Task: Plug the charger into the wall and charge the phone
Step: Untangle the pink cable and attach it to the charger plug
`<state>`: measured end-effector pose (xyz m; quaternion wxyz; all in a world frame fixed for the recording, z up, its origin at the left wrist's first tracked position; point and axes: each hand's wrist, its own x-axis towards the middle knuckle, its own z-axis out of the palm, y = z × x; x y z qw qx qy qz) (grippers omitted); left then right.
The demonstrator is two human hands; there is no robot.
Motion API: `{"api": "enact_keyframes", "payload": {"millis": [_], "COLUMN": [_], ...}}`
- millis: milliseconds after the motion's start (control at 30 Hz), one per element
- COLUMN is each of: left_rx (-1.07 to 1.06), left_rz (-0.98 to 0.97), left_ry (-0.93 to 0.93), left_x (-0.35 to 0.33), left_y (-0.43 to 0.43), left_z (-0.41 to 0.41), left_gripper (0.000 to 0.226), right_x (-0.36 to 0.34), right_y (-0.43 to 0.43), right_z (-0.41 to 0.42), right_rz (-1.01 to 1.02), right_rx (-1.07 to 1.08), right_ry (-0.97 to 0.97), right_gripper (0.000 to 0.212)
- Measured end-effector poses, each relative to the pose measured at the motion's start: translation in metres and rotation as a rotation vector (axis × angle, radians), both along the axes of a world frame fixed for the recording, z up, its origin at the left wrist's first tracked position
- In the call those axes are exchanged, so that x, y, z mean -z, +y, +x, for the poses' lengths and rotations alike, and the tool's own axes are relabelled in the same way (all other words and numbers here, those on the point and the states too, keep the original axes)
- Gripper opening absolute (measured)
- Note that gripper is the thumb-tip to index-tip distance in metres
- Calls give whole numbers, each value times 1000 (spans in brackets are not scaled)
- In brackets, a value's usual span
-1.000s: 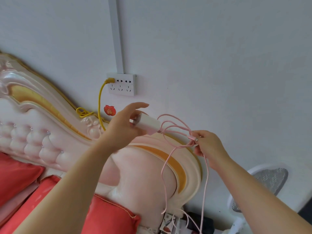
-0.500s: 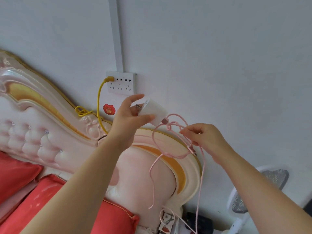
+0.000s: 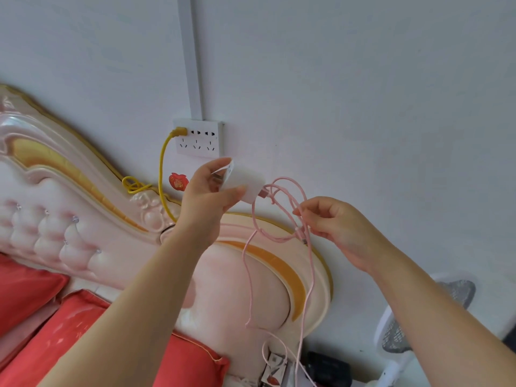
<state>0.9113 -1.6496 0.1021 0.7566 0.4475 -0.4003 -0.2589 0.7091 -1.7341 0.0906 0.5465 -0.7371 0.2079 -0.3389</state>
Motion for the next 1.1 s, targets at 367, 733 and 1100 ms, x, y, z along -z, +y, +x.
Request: {"api": "enact_keyframes", "payload": {"millis": [367, 733, 1100], "left_rx": [133, 62, -54], "left_rz": [-142, -48, -108], "left_ry": [27, -170, 26], "left_x": [3, 3, 2], "left_y": [8, 21, 30], "left_z": [1, -4, 9], "left_gripper": [49, 55, 49], "right_x": [-17, -41, 4], "right_y": [-5, -19, -35], "right_z": [4, 20, -16], "right_rz": [-320, 66, 722], "right_rx": [471, 498, 397], "right_ry": [148, -143, -414], "right_gripper": [16, 17, 20]}}
